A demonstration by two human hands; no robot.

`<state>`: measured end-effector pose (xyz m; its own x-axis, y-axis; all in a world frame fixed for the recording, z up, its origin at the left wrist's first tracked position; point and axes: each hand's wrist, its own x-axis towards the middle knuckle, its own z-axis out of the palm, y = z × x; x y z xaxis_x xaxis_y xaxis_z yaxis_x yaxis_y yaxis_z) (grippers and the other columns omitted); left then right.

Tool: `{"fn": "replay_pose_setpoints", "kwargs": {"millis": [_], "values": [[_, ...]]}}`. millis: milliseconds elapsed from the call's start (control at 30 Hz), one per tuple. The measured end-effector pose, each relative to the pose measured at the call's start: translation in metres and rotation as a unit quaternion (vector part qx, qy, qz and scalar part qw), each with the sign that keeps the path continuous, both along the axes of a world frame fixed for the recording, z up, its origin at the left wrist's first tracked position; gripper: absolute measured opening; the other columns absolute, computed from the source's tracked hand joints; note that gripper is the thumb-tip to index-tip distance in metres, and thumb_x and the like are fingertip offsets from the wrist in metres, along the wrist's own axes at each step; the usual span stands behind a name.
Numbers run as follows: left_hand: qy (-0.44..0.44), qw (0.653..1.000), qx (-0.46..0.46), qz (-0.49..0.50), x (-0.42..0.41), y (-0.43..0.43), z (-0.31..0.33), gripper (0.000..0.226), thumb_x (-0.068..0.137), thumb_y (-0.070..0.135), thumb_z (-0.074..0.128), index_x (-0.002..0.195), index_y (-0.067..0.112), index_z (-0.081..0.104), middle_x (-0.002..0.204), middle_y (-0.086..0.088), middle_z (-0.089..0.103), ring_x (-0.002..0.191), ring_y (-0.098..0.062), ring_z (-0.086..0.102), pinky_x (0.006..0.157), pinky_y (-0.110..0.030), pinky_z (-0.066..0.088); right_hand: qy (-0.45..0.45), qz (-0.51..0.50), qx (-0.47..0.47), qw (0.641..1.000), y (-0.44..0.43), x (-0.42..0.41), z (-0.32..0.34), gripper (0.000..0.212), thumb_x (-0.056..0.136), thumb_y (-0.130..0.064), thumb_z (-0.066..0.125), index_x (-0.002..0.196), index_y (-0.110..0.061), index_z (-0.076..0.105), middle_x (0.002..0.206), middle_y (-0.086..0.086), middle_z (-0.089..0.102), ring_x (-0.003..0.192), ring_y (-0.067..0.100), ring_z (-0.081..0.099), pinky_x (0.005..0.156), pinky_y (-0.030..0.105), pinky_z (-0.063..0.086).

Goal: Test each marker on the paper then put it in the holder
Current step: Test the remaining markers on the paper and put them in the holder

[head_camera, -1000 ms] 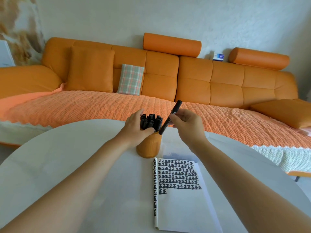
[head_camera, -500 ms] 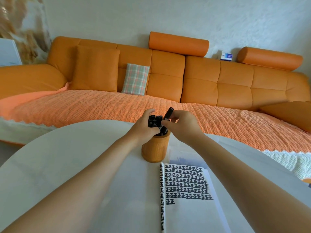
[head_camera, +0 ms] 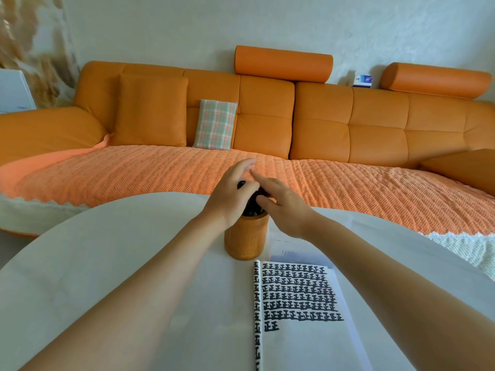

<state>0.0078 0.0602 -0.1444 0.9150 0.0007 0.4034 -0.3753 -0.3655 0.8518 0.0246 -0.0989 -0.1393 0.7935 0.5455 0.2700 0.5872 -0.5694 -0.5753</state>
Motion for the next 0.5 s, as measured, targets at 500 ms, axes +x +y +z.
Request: {"fn": "replay_pose_setpoints", "kwargs": {"millis": [500], "values": [[-0.046, 0.931, 0.354, 0.077, 0.007, -0.003, 0.009, 0.029, 0.095, 0.045, 0.050, 0.120, 0.038, 0.062, 0.131, 0.019, 0.057, 0.123, -0.012, 0.048, 0.093, -0.035, 0.045, 0.150, -0.040, -0.362, 0.919, -0.059, 0.025, -0.009, 0.030, 0.097, -0.018, 0.052, 0.113, -0.032, 0.073, 0.122, -0.012, 0.068, 0.112, 0.013, 0.061, 0.103, 0.031, 0.045]]}}
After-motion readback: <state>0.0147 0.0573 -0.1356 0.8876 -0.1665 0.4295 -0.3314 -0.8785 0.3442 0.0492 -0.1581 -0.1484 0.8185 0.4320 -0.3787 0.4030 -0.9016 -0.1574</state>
